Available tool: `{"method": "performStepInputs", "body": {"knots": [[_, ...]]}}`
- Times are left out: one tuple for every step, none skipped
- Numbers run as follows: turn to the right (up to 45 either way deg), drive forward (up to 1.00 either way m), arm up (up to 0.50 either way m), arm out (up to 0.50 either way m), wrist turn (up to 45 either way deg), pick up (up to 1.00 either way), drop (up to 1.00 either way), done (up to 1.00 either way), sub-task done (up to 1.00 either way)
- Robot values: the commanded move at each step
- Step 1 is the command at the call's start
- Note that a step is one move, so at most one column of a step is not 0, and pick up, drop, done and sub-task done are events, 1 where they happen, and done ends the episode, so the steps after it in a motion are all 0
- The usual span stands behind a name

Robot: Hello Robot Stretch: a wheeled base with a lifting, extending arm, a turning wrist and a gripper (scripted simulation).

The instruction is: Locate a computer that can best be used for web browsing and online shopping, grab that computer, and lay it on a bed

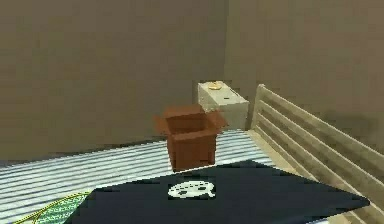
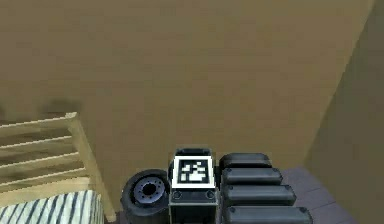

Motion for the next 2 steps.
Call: {"method": "performStepInputs", "body": {"knots": [[-45.0,0.0,0.0,0.0,0.0,0.0,0.0,0.0,0.0],[-18.0,0.0,0.0,0.0,0.0,0.0,0.0,0.0,0.0]]}}
